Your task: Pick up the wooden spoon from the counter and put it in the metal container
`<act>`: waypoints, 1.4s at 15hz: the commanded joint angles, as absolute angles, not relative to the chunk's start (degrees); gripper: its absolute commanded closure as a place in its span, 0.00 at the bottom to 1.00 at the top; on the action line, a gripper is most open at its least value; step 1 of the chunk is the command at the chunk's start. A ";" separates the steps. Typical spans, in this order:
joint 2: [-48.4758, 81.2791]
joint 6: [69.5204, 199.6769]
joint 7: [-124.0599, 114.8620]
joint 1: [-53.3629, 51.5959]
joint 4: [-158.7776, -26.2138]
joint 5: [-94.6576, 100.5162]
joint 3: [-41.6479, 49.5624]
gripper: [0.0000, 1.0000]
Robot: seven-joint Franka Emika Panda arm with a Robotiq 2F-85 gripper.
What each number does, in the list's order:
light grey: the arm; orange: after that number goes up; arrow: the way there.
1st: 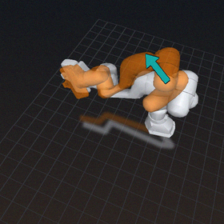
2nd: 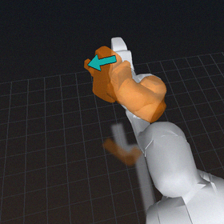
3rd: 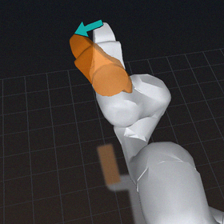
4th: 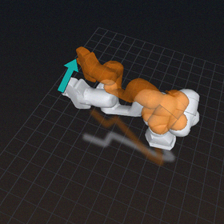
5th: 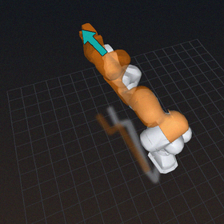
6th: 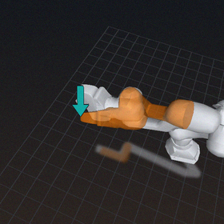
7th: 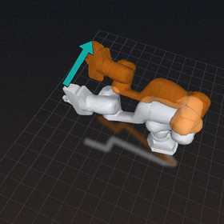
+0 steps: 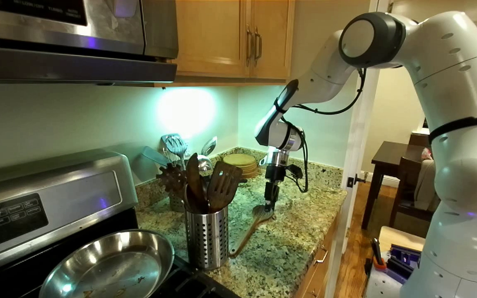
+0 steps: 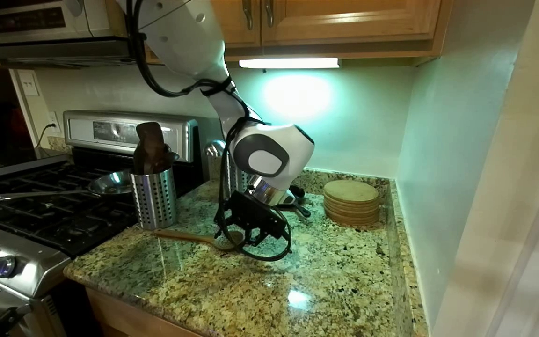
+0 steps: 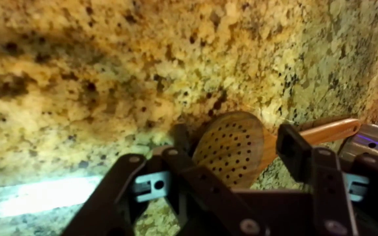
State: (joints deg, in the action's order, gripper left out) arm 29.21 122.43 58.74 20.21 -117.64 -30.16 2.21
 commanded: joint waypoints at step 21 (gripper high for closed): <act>27.36 127.84 57.84 21.74 -119.70 -34.76 4.04 0.92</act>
State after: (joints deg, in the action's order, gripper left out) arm 29.47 124.35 58.74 21.67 -117.65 -34.18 3.53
